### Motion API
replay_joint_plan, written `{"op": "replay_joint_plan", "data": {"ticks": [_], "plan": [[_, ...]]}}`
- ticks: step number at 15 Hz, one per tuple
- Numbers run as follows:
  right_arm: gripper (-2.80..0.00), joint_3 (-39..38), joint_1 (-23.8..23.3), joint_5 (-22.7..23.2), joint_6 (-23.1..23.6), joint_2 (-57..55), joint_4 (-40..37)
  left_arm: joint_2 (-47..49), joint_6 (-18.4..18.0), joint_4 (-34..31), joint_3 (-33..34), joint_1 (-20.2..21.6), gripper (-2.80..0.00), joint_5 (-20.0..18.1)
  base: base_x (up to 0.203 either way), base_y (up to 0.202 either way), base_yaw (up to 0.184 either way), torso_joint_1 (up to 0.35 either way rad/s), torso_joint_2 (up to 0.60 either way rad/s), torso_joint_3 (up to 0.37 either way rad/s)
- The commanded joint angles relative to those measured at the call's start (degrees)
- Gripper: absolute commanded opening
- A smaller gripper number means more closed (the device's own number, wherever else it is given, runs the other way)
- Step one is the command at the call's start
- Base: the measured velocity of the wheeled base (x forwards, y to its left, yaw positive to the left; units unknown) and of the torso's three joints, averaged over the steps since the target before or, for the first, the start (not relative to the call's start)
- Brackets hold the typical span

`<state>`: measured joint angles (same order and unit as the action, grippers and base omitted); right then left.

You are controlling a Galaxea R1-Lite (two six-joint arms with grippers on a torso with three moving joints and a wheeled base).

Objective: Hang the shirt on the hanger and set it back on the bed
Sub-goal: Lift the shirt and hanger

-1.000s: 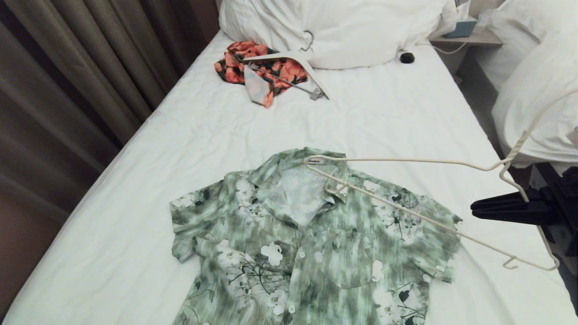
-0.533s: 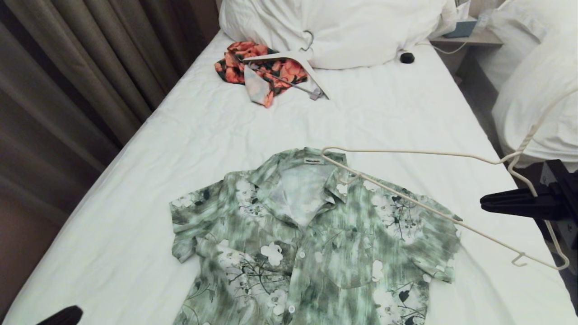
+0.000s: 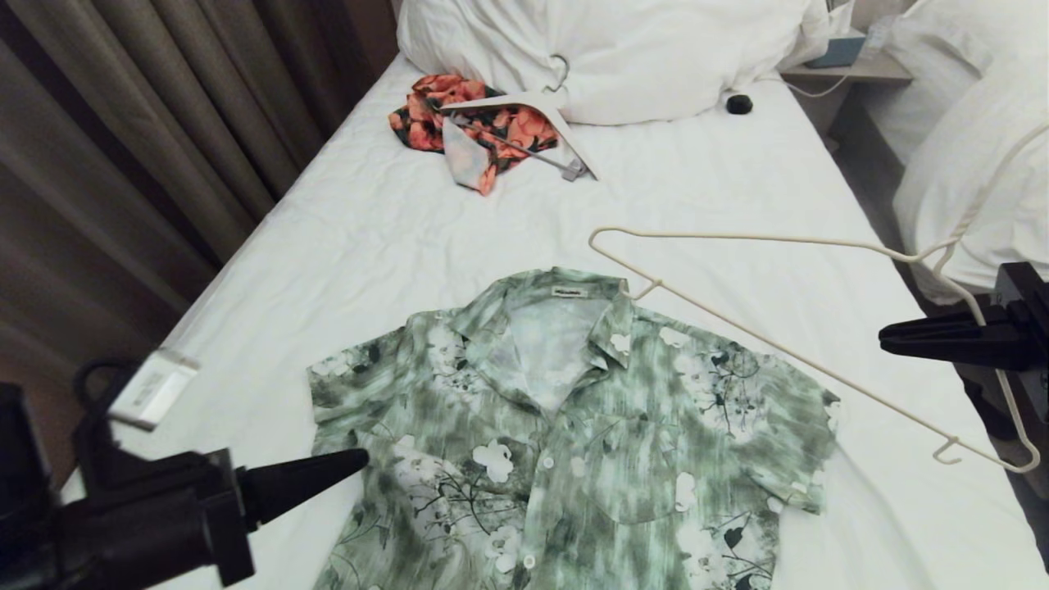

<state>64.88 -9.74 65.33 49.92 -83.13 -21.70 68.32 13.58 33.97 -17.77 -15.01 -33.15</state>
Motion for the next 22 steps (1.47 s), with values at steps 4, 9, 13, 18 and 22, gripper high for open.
{"op": "replay_joint_plan", "data": {"ticks": [4,9,13,18,22], "plan": [[-2.80,0.07,-1.82,0.32,0.27,-0.15,0.17,28.87,4.97,14.35,-10.45,-4.40,-2.80,-0.89,0.000,0.000,0.000,0.000,0.00,0.000],[-2.80,0.07,-2.47,0.32,-0.07,-1.14,0.17,44.38,4.02,19.42,-24.10,-3.09,-2.80,-0.77,0.000,0.000,0.000,0.000,0.00,0.000],[-2.80,0.07,-2.48,0.32,-0.09,-2.04,0.17,48.06,2.89,19.64,-30.78,-0.39,0.00,-0.50,0.000,0.000,0.000,0.000,0.00,0.000],[-2.80,-0.37,-1.95,0.32,-0.09,-3.98,1.66,48.88,2.77,19.73,-30.28,3.42,0.00,-0.47,0.000,0.000,0.000,0.000,0.00,0.000],[-2.80,-0.18,-1.44,0.32,0.09,-4.32,1.75,48.92,2.81,19.73,-30.18,3.77,0.00,-0.86,0.000,0.000,0.000,0.000,0.00,0.000]]}}
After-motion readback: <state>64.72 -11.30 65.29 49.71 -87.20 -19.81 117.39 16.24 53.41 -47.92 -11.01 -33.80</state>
